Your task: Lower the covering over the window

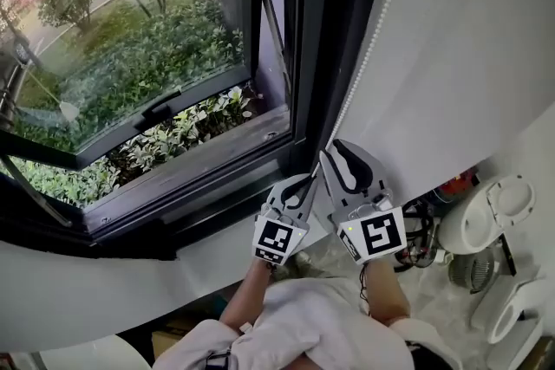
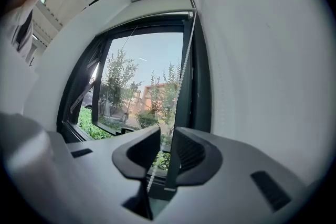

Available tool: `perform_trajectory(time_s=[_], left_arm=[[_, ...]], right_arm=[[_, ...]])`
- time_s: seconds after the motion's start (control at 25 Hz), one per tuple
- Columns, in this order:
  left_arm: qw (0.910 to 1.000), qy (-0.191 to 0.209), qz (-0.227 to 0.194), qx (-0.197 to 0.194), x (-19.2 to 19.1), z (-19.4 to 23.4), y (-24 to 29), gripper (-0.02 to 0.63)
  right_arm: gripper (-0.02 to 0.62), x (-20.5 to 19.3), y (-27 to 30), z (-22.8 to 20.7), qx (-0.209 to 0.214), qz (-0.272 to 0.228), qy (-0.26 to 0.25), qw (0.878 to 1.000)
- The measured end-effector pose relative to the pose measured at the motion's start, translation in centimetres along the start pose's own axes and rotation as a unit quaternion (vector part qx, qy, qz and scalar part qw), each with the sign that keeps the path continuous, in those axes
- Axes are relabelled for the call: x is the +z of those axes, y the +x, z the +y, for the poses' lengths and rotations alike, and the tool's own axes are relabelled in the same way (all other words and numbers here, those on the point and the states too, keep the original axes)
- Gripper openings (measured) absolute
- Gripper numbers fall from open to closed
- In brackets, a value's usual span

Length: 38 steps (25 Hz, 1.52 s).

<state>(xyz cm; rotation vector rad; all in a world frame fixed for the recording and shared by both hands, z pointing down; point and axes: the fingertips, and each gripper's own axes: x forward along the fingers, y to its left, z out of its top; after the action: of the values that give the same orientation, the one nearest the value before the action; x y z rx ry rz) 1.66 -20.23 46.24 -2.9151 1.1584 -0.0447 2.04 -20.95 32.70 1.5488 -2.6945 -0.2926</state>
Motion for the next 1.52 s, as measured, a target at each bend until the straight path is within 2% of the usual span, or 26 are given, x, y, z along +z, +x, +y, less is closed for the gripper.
perform_trajectory(time_s=[0.08, 0.12, 0.16, 0.24, 0.64, 1.04, 1.52], left_arm=[[1.0000, 0.000, 0.000, -0.002, 0.0, -0.3, -0.3, 0.017], [1.0000, 0.000, -0.001, -0.002, 0.0, -0.4, -0.4, 0.017], [1.0000, -0.001, -0.001, -0.003, 0.0, -0.6, -0.5, 0.017], [1.0000, -0.001, 0.000, -0.003, -0.1, -0.8, -0.7, 0.017], [0.9998, -0.015, 0.005, -0.013, -1.1, -2.3, -1.3, 0.017], [0.9979, -0.028, 0.058, -0.011, -5.7, -4.0, -2.3, 0.017], [0.9941, -0.039, 0.098, -0.025, -11.1, -4.9, -2.3, 0.017]], right_arm=[[0.084, 0.2, 0.3, 0.0, 0.005, -0.004, 0.007, 1.000], [0.064, 0.2, 0.4, 0.1, 0.008, -0.006, 0.011, 1.000], [0.014, 0.2, 0.4, 0.2, 0.010, -0.009, 0.015, 1.000], [-0.003, 0.2, 0.3, 0.6, 0.013, -0.013, 0.023, 1.000], [-0.005, -0.5, -1.7, 1.5, 0.022, -0.029, 0.060, 0.998], [-0.005, -4.6, -3.3, 3.4, 0.043, 0.008, 0.089, 0.995], [-0.005, -9.8, -4.1, 5.2, 0.053, 0.049, 0.108, 0.992]])
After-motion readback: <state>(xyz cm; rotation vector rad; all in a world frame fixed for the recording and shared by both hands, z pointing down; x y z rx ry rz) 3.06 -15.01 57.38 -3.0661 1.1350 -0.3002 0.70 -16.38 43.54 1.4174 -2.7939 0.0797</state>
